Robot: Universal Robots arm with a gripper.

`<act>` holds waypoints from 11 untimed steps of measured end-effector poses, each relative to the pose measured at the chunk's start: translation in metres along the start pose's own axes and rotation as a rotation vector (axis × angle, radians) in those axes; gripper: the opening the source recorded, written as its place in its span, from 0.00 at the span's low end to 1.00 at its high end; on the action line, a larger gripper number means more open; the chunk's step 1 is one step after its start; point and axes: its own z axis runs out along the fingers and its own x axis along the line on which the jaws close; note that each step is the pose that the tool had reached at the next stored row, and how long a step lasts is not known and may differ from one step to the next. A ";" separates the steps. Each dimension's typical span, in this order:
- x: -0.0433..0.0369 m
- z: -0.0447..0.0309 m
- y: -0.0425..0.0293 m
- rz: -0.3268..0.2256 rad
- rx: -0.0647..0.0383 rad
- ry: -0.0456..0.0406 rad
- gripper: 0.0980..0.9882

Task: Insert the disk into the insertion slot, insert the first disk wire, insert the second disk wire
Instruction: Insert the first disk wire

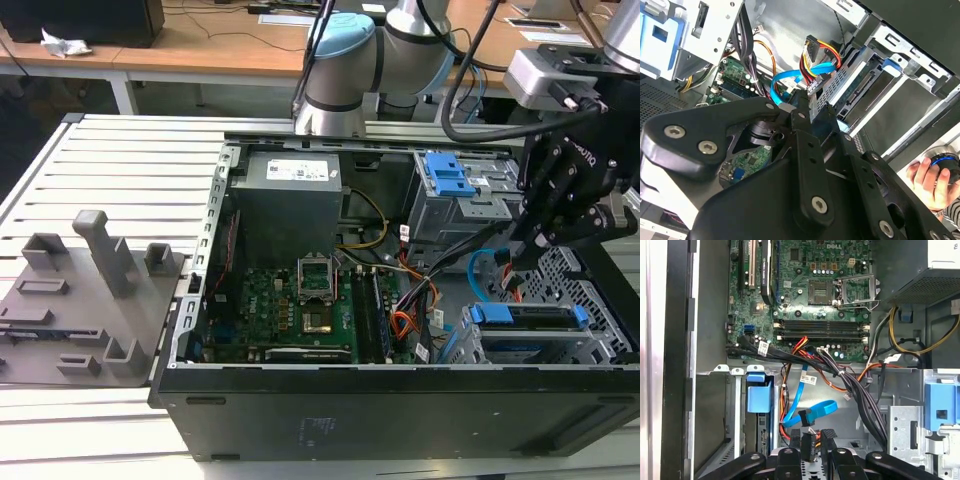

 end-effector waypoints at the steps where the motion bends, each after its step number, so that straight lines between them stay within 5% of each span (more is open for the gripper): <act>1: 0.0000 0.0000 0.0000 0.000 0.000 0.0002 0.23; 11: -0.0001 0.0108 -0.0038 0.009 0.000 -0.0005 0.23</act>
